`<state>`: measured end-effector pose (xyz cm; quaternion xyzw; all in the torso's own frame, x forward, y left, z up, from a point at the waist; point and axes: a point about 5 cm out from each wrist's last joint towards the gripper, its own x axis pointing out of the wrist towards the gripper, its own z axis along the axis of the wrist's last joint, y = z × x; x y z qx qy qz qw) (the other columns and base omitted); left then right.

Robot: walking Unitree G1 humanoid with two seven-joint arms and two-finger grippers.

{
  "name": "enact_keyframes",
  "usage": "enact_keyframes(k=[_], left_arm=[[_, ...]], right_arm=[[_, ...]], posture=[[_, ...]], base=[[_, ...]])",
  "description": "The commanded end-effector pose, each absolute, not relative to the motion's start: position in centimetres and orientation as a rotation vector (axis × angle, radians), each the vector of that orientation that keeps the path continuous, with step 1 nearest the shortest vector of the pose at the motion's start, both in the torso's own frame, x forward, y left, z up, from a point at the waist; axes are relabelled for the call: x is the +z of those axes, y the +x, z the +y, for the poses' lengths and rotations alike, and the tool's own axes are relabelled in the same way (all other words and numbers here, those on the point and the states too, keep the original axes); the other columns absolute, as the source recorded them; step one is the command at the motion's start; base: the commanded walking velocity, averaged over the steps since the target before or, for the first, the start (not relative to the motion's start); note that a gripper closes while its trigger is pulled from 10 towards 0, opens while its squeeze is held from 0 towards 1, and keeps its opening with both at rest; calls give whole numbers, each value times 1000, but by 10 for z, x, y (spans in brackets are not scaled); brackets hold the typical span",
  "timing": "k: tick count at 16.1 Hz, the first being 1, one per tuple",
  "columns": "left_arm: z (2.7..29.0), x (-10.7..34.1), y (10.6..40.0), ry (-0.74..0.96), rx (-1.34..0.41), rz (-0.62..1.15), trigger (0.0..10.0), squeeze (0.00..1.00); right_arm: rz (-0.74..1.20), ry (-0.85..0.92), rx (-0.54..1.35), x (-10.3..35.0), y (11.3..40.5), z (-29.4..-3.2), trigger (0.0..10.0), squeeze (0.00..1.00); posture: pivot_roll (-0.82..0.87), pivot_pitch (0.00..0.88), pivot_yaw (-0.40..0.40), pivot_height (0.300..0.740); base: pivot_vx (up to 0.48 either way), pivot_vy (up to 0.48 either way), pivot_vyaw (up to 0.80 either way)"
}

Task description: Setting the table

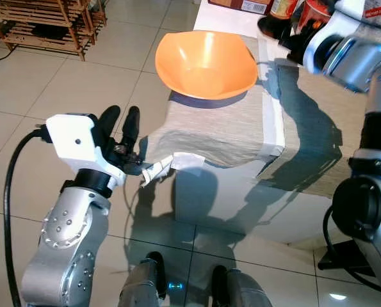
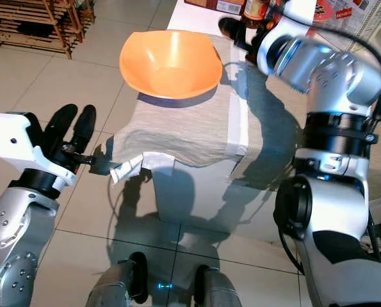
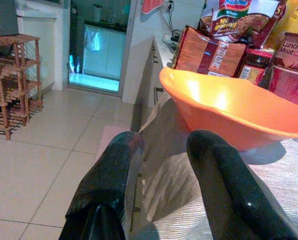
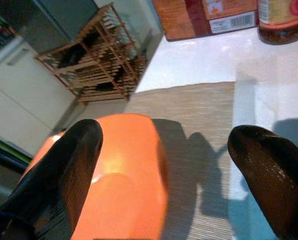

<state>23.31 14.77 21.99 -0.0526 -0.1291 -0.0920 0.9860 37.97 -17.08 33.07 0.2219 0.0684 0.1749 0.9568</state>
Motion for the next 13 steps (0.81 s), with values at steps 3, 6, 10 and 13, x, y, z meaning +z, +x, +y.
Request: enact_keyframes(k=[3,6,10,13], left_arm=[[144,223,230,-104,-197,-267,10000,0],[143,225,230,-105,-198,-270,10000,0],[143,226,229,-107,-197,-275,10000,0],[142,227,228,-107,-198,-275,10000,0]], right_arm=[[235,513,386,316,380,-161,10000,0],[275,558,374,302,384,-149,10000,0],[273,551,397,295,383,-129,10000,0],[293,545,386,287,383,-123,10000,0]], posture=[[-86,284,-37,740],[-79,284,-34,740],[-78,284,-33,740],[-77,286,-33,740]], base=[[0,0,0],[0,0,0],[0,0,0],[0,0,0]])
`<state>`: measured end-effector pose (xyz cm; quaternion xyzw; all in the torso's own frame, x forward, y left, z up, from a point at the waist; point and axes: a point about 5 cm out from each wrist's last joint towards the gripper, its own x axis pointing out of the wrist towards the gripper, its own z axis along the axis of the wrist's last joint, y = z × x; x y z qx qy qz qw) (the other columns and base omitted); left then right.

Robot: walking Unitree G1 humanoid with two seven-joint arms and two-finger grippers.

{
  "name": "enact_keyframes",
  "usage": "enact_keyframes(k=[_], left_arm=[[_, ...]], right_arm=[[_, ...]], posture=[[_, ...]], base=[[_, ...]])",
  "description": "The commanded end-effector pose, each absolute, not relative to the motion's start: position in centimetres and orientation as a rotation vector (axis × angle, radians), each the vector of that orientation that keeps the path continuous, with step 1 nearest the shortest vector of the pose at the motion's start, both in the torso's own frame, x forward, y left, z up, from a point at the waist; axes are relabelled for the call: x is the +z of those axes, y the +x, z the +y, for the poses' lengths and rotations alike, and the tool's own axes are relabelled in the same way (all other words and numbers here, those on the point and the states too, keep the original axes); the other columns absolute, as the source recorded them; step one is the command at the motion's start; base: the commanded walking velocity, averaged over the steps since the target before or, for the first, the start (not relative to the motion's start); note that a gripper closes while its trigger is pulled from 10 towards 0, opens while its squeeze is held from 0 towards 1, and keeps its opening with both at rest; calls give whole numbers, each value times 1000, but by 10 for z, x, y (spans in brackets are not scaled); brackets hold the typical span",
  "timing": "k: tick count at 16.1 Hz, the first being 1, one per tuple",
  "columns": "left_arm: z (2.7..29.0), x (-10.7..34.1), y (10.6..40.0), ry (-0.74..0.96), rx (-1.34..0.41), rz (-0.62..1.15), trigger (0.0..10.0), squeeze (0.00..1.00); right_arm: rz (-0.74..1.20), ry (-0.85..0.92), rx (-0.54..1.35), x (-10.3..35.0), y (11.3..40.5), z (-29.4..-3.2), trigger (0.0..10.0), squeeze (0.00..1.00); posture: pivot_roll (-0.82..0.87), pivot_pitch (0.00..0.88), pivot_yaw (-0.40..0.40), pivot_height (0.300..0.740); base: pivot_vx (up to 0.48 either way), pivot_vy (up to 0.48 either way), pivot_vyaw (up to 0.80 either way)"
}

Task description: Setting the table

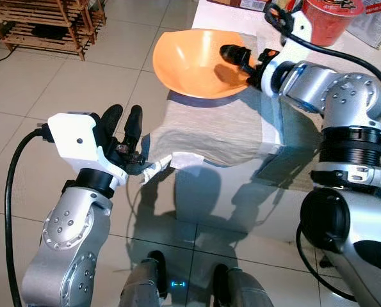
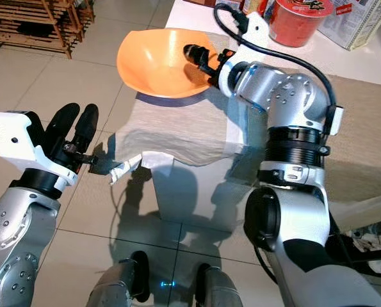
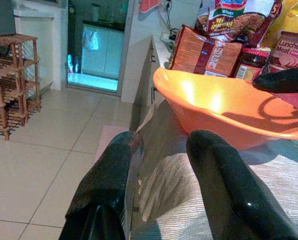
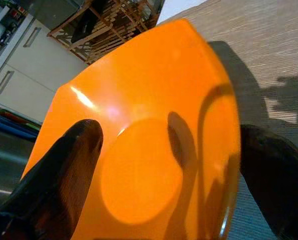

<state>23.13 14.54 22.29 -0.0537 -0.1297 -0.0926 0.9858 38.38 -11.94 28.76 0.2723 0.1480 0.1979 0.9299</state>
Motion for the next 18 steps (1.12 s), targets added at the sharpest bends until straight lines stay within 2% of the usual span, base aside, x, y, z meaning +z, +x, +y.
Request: enact_keyframes(k=[1,2,18], left_arm=[[142,228,228,-107,-197,-276,10000,0],[143,228,228,-107,-196,-276,10000,0],[143,228,228,-104,-202,-273,10000,0]], right_arm=[[296,549,374,285,383,-122,2941,0],[294,551,373,284,382,-122,0,0],[297,587,280,280,383,-129,0,0]], posture=[[-75,288,-34,740],[-75,288,-34,740],[-75,281,-34,740]], base=[[0,0,0],[0,0,0],[0,0,0]])
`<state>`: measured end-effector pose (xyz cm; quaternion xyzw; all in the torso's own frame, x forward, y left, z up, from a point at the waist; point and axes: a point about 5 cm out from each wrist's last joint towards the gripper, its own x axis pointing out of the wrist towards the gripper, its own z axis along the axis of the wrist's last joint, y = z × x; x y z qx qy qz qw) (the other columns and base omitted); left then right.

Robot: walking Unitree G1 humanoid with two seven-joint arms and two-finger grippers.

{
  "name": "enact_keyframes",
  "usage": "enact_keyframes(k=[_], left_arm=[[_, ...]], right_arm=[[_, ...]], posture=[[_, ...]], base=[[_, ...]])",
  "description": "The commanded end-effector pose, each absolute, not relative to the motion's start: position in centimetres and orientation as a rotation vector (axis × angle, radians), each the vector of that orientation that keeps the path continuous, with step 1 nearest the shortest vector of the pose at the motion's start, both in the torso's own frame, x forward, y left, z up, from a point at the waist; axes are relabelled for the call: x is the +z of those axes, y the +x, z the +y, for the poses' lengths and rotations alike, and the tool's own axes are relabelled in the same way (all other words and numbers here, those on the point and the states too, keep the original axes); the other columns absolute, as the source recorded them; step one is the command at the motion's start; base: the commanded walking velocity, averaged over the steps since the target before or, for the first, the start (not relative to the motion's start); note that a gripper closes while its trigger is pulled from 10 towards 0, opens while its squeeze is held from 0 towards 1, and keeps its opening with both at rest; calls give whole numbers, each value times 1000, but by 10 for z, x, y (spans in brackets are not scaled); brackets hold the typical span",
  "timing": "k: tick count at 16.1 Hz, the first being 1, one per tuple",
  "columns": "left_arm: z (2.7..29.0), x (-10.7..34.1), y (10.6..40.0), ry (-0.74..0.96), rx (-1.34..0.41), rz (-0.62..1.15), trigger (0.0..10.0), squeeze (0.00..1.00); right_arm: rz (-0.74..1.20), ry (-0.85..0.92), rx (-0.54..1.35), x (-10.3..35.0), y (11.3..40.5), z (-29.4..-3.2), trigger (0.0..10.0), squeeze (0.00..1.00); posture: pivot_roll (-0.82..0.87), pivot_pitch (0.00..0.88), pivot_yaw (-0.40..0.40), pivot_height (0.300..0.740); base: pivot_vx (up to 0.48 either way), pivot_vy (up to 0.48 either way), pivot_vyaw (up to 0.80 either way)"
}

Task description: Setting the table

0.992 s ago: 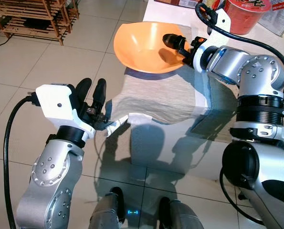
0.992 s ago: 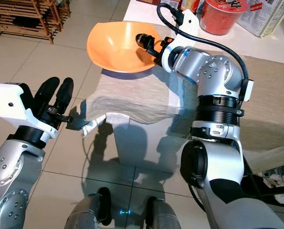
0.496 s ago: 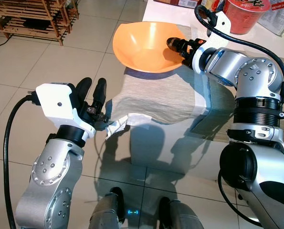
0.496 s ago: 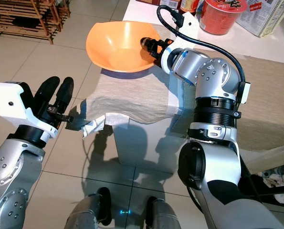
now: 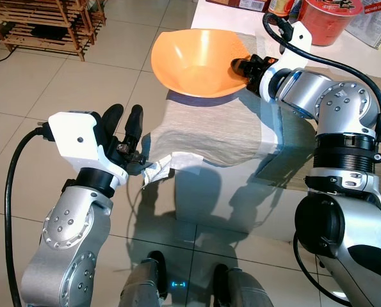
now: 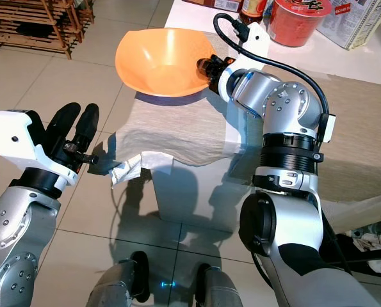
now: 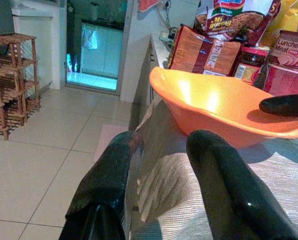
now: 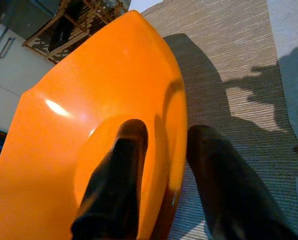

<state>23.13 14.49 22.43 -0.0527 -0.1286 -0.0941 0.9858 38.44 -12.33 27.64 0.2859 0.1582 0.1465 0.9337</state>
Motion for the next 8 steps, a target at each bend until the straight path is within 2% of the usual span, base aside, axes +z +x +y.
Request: enact_keyframes(k=[1,8], left_arm=[[143,228,227,-104,-203,-274,10000,0],[143,229,227,-104,-203,-277,10000,0]], right_arm=[[299,588,275,279,383,-130,0,0],[305,606,266,275,384,-131,0,0]], posture=[[-74,280,-34,740],[-72,281,-32,740]], base=[[0,0,0],[0,0,0]])
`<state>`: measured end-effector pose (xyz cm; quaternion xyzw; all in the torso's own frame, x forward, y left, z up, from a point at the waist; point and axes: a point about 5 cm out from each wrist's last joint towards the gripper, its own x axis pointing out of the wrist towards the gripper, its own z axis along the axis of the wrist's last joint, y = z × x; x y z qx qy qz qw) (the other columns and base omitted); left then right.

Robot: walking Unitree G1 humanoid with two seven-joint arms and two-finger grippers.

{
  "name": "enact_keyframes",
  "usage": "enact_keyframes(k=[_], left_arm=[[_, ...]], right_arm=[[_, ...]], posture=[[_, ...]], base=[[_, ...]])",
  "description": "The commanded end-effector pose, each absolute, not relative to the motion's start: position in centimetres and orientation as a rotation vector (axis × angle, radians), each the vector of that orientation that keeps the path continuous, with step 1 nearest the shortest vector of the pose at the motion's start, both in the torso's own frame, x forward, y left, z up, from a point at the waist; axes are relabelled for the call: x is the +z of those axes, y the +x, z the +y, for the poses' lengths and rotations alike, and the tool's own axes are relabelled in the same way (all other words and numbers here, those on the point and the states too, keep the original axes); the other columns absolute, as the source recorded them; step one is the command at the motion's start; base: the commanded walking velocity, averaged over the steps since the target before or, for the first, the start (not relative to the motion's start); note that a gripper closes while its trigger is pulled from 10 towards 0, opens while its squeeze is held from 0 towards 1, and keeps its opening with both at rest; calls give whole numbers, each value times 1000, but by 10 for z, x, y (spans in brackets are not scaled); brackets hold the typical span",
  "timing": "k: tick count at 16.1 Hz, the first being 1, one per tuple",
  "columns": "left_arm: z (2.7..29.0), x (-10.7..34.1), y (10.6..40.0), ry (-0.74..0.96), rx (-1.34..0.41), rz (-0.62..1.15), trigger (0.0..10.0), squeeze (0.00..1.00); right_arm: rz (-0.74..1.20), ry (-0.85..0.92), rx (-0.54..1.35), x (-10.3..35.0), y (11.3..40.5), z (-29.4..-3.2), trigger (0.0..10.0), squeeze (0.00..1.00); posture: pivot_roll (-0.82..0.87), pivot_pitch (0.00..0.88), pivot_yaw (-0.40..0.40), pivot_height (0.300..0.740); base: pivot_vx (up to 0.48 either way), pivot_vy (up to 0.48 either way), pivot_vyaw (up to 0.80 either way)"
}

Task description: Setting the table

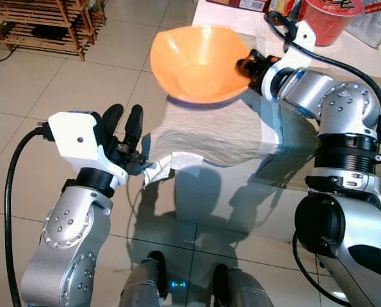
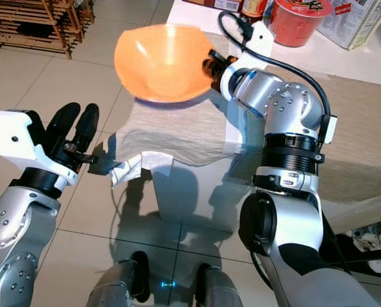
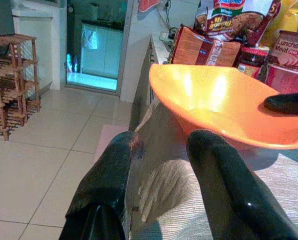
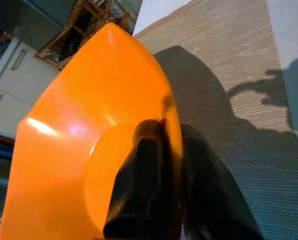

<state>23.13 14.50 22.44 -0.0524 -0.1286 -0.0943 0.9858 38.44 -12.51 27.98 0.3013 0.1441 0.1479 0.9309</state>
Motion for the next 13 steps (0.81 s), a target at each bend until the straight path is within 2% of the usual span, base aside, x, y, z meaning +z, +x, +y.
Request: enact_keyframes(k=[1,6,8,9,10,11,13], left_arm=[[143,229,227,-104,-202,-276,10000,0],[144,229,228,-102,-204,-278,10000,0],[145,232,231,-94,-202,-289,10000,0],[149,234,233,-91,-190,-303,10000,0],[153,236,236,-87,-174,-315,10000,0],[156,238,239,-90,-161,-324,10000,0],[165,240,243,-84,-121,-344,10000,0]], right_arm=[[306,607,262,275,384,-132,0,0],[281,646,230,274,385,-137,0,0],[146,758,230,284,384,-144,0,0],[42,853,268,292,380,-146,510,0],[-30,901,300,296,376,-148,4941,0],[-80,906,324,297,372,-148,10000,0],[-137,867,337,292,365,-149,10000,0]], posture=[[-73,282,-31,740],[-72,277,-27,740],[-64,258,-23,740],[-63,245,-20,740],[-60,231,-18,740],[-60,223,-15,740],[-63,206,-14,740]], base=[[0,0,0],[0,0,0],[0,0,0],[0,0,0],[0,0,0],[0,0,0],[0,0,0]])
